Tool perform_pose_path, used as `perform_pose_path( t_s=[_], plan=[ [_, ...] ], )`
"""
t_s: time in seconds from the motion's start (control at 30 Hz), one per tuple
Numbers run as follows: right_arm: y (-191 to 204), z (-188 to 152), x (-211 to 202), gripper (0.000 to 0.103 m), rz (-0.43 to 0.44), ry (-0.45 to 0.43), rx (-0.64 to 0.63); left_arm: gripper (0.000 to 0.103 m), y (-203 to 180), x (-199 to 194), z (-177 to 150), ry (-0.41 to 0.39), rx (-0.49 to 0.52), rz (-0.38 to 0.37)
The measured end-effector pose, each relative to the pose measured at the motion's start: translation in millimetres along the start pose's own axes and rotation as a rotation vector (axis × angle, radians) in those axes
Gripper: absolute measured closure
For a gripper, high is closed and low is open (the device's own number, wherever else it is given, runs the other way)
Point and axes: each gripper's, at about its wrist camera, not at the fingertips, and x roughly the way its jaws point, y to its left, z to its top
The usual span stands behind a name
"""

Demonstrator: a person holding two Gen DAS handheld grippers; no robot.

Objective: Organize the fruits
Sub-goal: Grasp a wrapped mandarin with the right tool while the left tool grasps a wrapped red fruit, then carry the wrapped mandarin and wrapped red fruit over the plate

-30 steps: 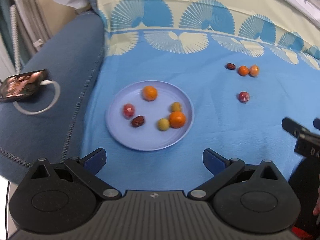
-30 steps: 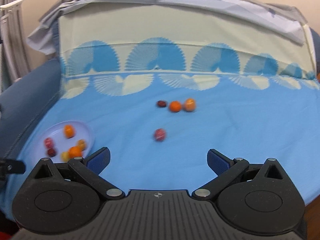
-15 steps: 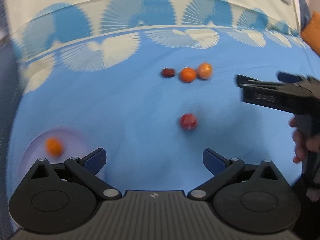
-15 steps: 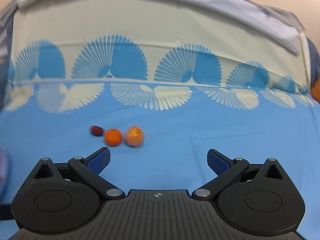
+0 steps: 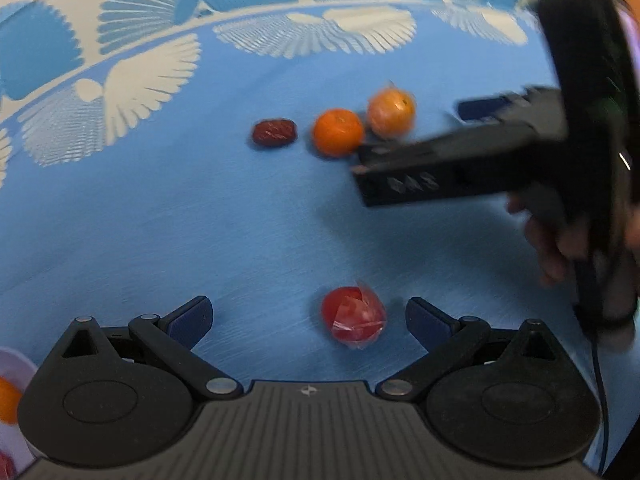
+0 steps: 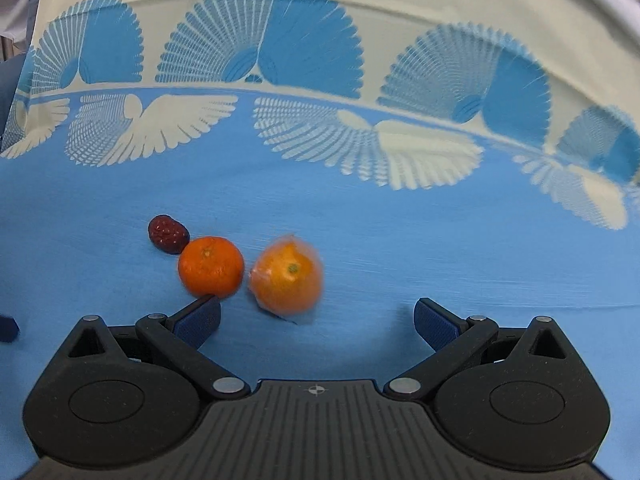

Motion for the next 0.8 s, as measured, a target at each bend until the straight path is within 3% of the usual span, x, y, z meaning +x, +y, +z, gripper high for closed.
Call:
perform_pose_path(
  t_s=[0.03, 0.1, 0.13, 0.17, 0.27, 0.37, 0.5, 0.63, 0.8],
  plan=[
    [0, 1, 3, 0.001, 0.008, -0.009, 0.005, 0.004, 0, 1, 0, -0.006, 0.002, -0.007],
    [2, 2, 3, 0.026, 0.032, -0.029, -0.013, 0.028, 0, -1, -1, -0.033, 0.005, -0.024],
    [3, 2, 0, 0.058, 0.044, -0.045, -0.029, 0.054, 0, -5, -1, -0.052, 0.019, -0.047],
    [5, 3, -4, 0.064, 0.042, -0.051, -0.047, 0.072, -2, -9, -1, -0.069, 0.039, -0.057],
    [3, 1, -15, 0.064, -0.01, -0.042, -0.012, 0.072, 1, -18, -1, -0.074, 0.037, -0.065],
    [-7, -5, -38, 0.064, -0.1, -0.03, 0.108, 0.072, 14, -35, -5, -0.066, -0.003, -0.056],
    [-11, -21, -96, 0.064, -0.119, -0.052, 0.247, 0.072, 35, -74, -21, -0.061, -0.051, -0.017],
    [11, -43, -164, 0.064, -0.073, -0.067, 0.316, 0.072, 53, -122, -47, -0.045, -0.095, 0.018],
    [64, -55, -233, 0.064, 0.076, -0.052, 0.342, 0.072, 64, -186, -92, -0.019, -0.139, 0.076]
  ],
)
